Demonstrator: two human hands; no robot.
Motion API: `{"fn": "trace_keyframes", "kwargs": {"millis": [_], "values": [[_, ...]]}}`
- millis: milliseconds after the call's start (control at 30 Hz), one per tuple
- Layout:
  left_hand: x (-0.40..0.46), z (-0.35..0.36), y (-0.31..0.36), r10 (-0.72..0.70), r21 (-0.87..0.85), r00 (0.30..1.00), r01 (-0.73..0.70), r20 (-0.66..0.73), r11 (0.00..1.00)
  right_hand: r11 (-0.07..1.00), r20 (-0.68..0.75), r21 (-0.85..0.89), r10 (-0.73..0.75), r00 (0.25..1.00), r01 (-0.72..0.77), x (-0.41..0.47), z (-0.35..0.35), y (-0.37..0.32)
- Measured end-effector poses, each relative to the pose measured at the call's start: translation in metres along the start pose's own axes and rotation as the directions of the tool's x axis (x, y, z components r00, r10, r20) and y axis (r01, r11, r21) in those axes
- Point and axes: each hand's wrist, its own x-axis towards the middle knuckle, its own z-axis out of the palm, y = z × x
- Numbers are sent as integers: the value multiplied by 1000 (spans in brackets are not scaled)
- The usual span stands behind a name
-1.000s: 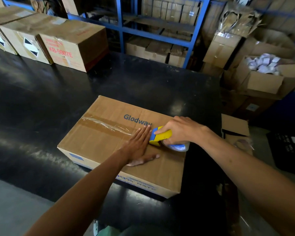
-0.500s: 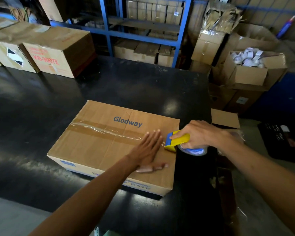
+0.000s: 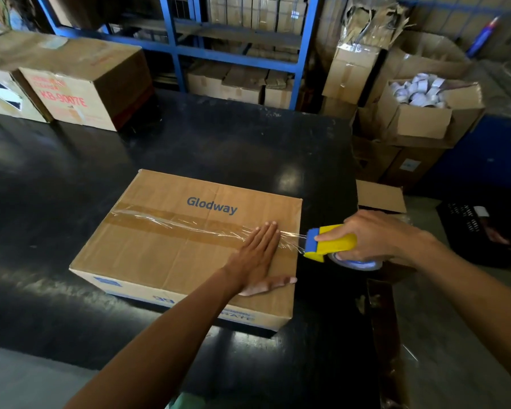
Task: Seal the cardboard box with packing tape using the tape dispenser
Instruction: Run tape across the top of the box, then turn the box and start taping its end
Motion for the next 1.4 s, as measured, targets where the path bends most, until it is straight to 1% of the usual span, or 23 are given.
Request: {"fn": "trace_keyframes", "kwargs": {"millis": [67, 167, 300, 400, 467, 500, 567, 633, 700, 733, 833, 900, 967, 1067, 1133, 1167, 1233, 1267, 1300, 1333, 1400], "values": [[1, -1, 1, 11, -9, 1000, -11, 13, 1000, 1000, -2, 4, 1, 1000, -1, -9, 9, -2], [0, -2, 1, 10, -5, 1000, -10, 13, 1000, 1000, -29, -28, -14, 999, 13, 3, 26, -17], [1, -4, 4, 5, -18, 1000, -5, 31, 1000, 988, -26, -152, -12, 1000, 8, 9, 32, -22], [3, -5, 4, -29, -75, 999, 32, 41, 997, 976, -43, -217, -41, 998, 31, 12, 34, -37], [8, -10, 9, -98, -186, 995, 96, -3, 978, 973, -41, -228, -56, 998, 46, 15, 42, -49], [13, -12, 15, -159, -234, 986, 143, -53, 962, 976, -44, -215, -43, 998, 32, 16, 46, -51], [28, -14, 33, -321, -274, 934, 272, -156, 923, 984, -83, -176, 12, 997, -26, 15, 52, -48], [43, -12, 52, -462, -278, 878, 416, -126, 866, 986, -122, -137, 79, 989, -96, 9, 54, -42], [52, -5, 61, -530, -210, 846, 509, -56, 835, 984, -139, -63, 155, 978, -165, 1, 55, -33], [54, -3, 61, -541, -186, 840, 525, -43, 831, 980, -152, -5, 195, 969, -198, -6, 55, -30], [51, -1, 57, -509, -152, 860, 500, -29, 853, 931, -231, 230, 334, 914, -282, -23, 56, -23], [46, 2, 53, -466, -125, 884, 460, -24, 879, 860, -274, 420, 424, 863, -289, -27, 52, -29], [34, 3, 47, -401, -105, 916, 398, -10, 911, 760, -308, 607, 493, 814, -231, -24, 44, -41], [8, 3, 30, -254, -123, 967, 253, 9, 960, 623, -380, 779, 563, 734, -75, -15, 25, -63], [-10, 1, 10, -92, -100, 994, 98, 59, 990, 524, -385, 851, 579, 719, 34, -7, 11, -81], [-19, -2, -3, -4, -70, 995, 11, 104, 997, 474, -383, 877, 586, 714, 82, -3, 5, -92], [-32, -12, -32, 139, -6, 971, -140, 197, 990, 400, -380, 904, 596, 707, 149, 3, -4, -113], [-40, -17, -47, 170, 23, 955, -180, 243, 983, 386, -378, 908, 590, 713, 163, 6, -7, -125], [-48, -22, -59, 172, 45, 945, -191, 278, 980, 381, -380, 908, 579, 722, 172, 7, -9, -136], [-56, -23, -69, 153, 57, 944, -177, 293, 983, 379, -378, 909, 570, 729, 175, 8, -10, -145], [-78, -22, -83, 71, 50, 962, -87, 264, 995, 361, -369, 915, 558, 743, 183, 9, -9, -163]]}}
